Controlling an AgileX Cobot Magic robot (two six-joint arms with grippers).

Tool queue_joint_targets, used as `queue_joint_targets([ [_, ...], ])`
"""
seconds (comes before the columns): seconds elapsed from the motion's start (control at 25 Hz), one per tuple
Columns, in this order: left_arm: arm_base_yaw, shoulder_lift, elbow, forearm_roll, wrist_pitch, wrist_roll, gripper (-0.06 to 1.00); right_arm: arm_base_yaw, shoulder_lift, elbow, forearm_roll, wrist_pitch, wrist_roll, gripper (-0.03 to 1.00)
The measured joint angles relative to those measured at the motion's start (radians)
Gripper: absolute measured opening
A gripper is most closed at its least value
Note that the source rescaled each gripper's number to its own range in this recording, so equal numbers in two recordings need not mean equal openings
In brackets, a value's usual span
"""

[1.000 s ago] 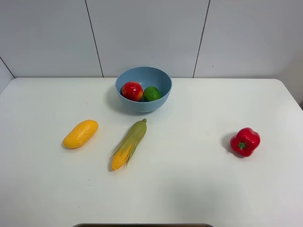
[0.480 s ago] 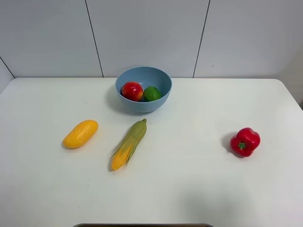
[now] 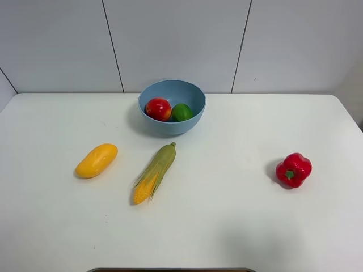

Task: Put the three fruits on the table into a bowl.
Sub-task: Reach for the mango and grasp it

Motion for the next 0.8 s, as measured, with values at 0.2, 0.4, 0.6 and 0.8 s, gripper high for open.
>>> queue_joint_targets([
  [0.2, 0.000, 0.000, 0.000, 0.000, 0.000, 0.001, 1.00, 0.000, 0.000, 0.013, -0.002, 0.000, 0.000, 1.00],
  [0.4, 0.000, 0.000, 0.000, 0.000, 0.000, 0.001, 1.00, 0.000, 0.000, 0.013, -0.002, 0.000, 0.000, 1.00],
  [0.6, 0.000, 0.000, 0.000, 0.000, 0.000, 0.001, 1.00, 0.000, 0.000, 0.013, -0.002, 0.000, 0.000, 1.00],
  [0.8, 0.000, 0.000, 0.000, 0.000, 0.000, 0.001, 1.00, 0.000, 0.000, 0.013, -0.002, 0.000, 0.000, 1.00],
])
